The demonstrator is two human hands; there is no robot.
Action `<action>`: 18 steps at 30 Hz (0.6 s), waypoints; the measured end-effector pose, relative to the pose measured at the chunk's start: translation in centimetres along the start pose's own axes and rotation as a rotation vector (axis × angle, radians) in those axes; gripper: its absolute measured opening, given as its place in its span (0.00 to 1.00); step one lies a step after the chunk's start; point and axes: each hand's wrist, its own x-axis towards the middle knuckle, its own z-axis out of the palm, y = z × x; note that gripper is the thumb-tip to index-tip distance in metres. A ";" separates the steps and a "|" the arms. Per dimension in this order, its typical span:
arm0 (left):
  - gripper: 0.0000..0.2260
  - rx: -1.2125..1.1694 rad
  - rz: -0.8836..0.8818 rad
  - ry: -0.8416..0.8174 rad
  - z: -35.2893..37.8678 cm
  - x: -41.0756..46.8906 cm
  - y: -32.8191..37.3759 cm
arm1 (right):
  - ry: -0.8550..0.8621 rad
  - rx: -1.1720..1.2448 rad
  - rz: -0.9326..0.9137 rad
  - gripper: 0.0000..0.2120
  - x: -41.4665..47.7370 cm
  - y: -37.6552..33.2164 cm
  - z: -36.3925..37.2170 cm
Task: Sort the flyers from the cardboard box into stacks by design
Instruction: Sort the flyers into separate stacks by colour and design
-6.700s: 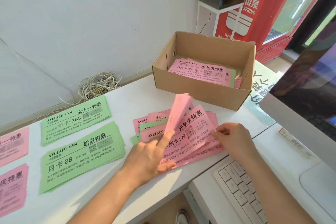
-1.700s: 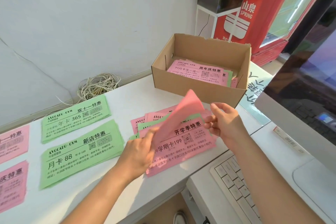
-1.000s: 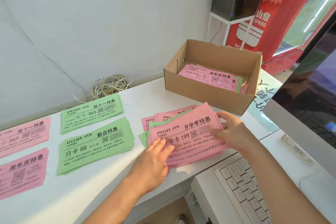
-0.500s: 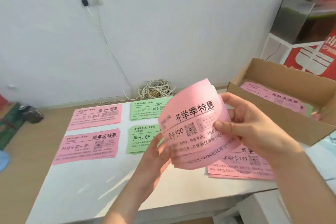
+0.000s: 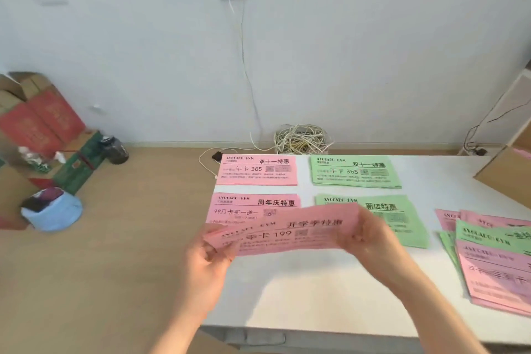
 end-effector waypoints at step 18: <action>0.23 0.167 -0.113 -0.058 -2.4 1.2 -4.5 | 0.387 -0.387 -0.215 0.43 -1.4 4.2 8.4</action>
